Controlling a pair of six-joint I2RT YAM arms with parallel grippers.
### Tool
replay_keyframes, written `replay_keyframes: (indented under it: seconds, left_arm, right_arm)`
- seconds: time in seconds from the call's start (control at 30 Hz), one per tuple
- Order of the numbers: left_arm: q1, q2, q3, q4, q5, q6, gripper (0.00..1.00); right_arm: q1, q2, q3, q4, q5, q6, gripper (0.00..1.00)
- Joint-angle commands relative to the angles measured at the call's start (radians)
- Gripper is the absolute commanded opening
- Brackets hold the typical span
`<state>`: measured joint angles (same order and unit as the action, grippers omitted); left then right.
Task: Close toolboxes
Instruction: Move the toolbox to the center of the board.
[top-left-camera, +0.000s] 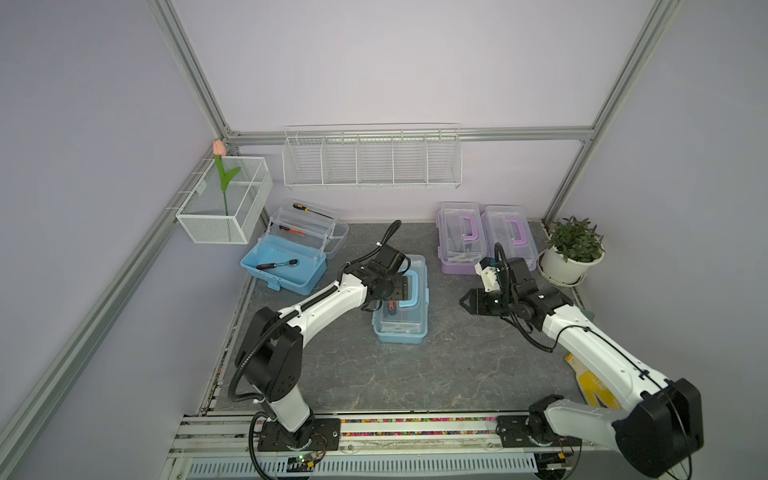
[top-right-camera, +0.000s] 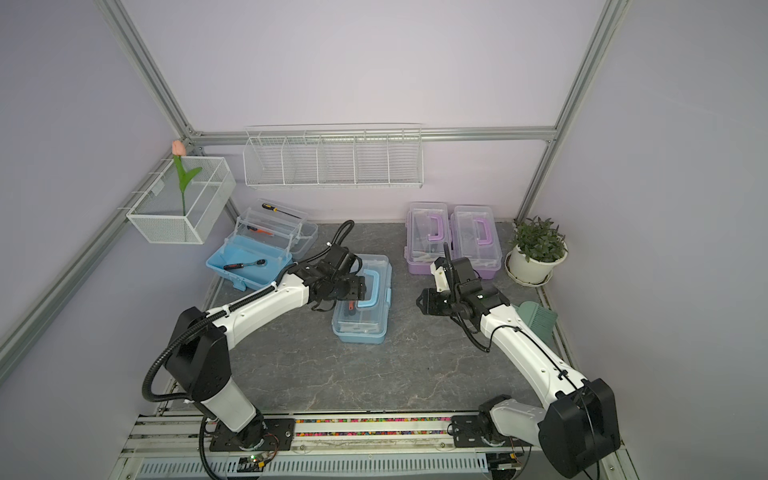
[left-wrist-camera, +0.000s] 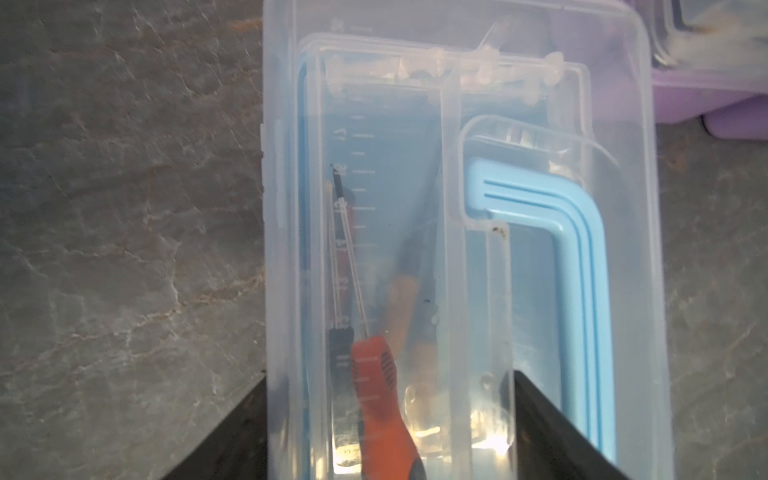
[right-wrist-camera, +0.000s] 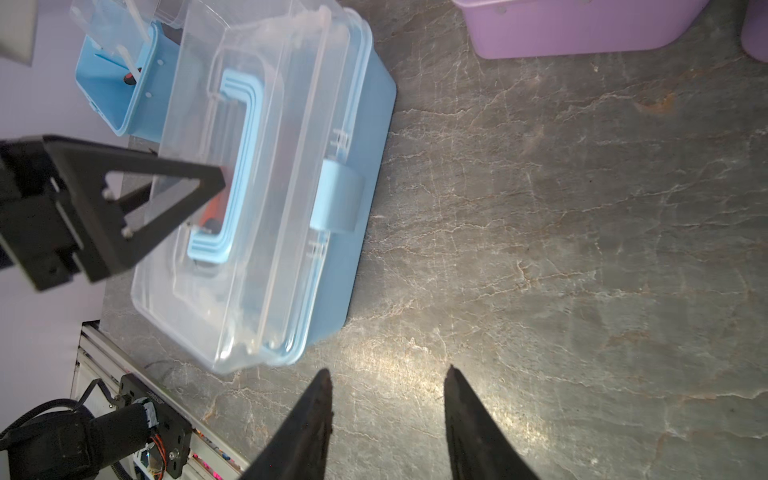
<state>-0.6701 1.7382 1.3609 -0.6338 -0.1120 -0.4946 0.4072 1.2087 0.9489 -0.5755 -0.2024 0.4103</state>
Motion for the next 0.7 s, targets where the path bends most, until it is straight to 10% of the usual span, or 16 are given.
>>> replay_keyframes:
  seconds: [0.0, 0.4, 0.67]
  left_arm:
    - [0.049, 0.109, 0.113, 0.02, -0.092, 0.064, 0.49]
    - [0.084, 0.595, 0.794, -0.026, -0.136, 0.119, 0.47]
    - [0.084, 0.739, 0.907, 0.177, -0.032, 0.154, 0.47]
  right_arm:
    - [-0.004, -0.03, -0.026, -0.035, 0.005, -0.025, 0.46]
    - [-0.019, -0.102, -0.061, -0.085, 0.018, -0.041, 0.46]
    - [-0.035, -0.13, -0.064, -0.111, 0.024, -0.062, 0.46]
